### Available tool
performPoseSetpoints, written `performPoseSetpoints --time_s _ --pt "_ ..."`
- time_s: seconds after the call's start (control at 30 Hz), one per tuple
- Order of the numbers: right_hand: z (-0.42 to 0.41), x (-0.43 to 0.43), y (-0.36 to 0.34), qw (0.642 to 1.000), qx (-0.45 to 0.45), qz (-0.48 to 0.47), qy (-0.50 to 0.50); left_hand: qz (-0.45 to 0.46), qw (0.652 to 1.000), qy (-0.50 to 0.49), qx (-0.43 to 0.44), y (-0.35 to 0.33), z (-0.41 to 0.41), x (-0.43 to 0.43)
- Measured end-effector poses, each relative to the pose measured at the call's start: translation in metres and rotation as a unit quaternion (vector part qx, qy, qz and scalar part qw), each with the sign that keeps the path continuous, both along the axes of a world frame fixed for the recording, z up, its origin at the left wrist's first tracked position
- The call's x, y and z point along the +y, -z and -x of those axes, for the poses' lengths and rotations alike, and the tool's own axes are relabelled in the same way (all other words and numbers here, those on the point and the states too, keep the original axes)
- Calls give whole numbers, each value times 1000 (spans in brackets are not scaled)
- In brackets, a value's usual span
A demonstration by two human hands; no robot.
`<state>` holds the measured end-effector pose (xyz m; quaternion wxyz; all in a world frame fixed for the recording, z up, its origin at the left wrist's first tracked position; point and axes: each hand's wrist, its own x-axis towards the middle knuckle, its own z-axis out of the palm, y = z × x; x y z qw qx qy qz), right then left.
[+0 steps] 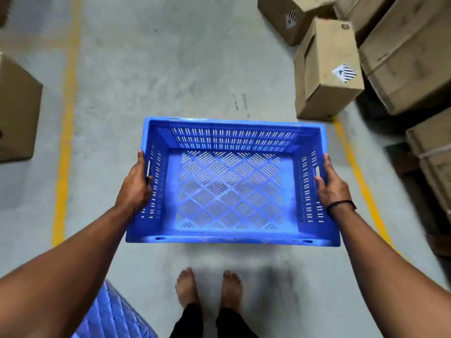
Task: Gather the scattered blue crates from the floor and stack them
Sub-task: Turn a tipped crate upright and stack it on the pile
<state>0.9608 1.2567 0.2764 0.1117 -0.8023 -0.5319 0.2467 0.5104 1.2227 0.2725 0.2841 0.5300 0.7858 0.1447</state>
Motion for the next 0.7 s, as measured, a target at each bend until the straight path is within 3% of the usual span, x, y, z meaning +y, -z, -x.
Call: performPoseSetpoints --time_s 0.23,0.33,0.7 --pt "-29 -83 -113 999 -2 -6 47 19 999 27 -10 -104 -32 -30" --pt "-41 -136 -150 996 -17 -5 86 -1 995 100 23 -137 -43 -49" --pt "-67 -354 -232 967 -22 -30 251 -38 961 273 15 -209 -106 -113"
